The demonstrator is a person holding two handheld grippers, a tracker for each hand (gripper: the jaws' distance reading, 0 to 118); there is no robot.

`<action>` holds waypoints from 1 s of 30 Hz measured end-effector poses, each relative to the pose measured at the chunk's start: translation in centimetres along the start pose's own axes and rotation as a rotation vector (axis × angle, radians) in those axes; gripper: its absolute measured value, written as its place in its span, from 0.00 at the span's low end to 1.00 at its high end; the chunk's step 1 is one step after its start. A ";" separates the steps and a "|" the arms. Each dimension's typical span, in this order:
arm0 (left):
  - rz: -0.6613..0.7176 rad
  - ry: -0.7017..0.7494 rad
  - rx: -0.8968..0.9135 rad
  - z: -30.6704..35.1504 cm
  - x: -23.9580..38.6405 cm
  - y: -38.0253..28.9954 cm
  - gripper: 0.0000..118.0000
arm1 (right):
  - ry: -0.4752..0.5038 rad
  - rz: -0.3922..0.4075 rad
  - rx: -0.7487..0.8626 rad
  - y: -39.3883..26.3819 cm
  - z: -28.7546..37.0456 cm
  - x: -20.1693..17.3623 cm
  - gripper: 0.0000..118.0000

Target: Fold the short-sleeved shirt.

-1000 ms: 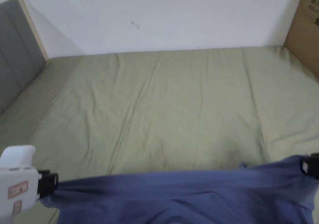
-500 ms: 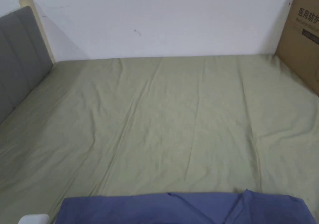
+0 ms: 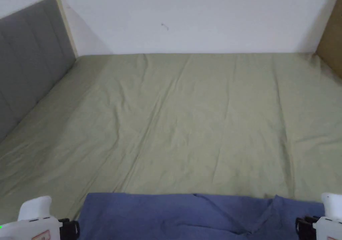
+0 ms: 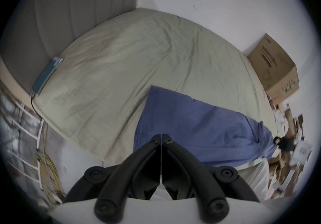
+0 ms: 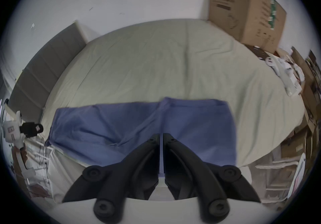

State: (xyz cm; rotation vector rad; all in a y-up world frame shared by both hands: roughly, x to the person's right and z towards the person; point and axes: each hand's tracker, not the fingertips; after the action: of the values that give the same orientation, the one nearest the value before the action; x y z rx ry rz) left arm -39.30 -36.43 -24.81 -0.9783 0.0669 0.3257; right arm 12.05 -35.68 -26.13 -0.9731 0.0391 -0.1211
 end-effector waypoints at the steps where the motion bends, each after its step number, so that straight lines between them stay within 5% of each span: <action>1: 0.059 -0.003 0.002 0.1 -0.6 -0.2 0.00 | 0.027 0.021 0.002 -0.2 -0.4 -1.1 0.03; 4: 0.172 -0.069 0.029 0.1 -2.8 0.0 0.02 | 0.071 0.060 -0.013 -0.1 -1.2 -3.0 0.03; 6: 0.196 -0.070 0.009 -0.1 -3.9 0.2 0.33 | 0.067 0.079 -0.019 0.1 -1.6 -4.4 0.03; 11: 0.266 -0.110 -0.084 -2.9 -5.8 -0.3 0.85 | 0.102 0.138 -0.043 0.7 -2.3 -6.8 0.04; 13: 0.325 -0.193 -0.126 -4.5 -6.0 -0.4 0.92 | 0.112 0.145 -0.052 0.8 -2.7 -7.4 0.03; 16: 0.405 -0.264 -0.159 -6.5 -6.1 -0.6 0.91 | 0.101 0.172 -0.071 0.7 -3.2 -8.3 0.04; 23: 0.352 -0.196 -0.150 -8.2 -4.2 0.5 0.82 | 0.084 0.212 -0.114 0.3 -3.7 -8.9 0.04; 24: 0.304 -0.160 -0.129 -7.9 -4.1 0.7 0.66 | 0.085 0.210 -0.119 0.3 -3.8 -8.9 0.04; 26: 0.219 -0.060 -0.126 -7.9 -4.1 0.8 0.13 | 0.084 0.204 -0.130 0.1 -4.0 -8.6 0.03; 28: 0.303 -0.170 -0.155 -7.7 -4.9 0.6 0.09 | 0.084 0.201 -0.141 -0.1 -4.2 -8.5 0.04; 30: 0.241 -0.172 -0.119 -6.5 -4.5 1.0 0.09 | 0.080 0.193 -0.145 -0.2 -4.0 -8.2 0.04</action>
State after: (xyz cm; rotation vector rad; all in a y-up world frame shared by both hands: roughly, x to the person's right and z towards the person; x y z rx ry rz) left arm -43.30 -42.35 -28.41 -1.0582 0.0089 0.6401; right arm 3.58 -38.14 -28.42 -1.1031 0.2174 0.0211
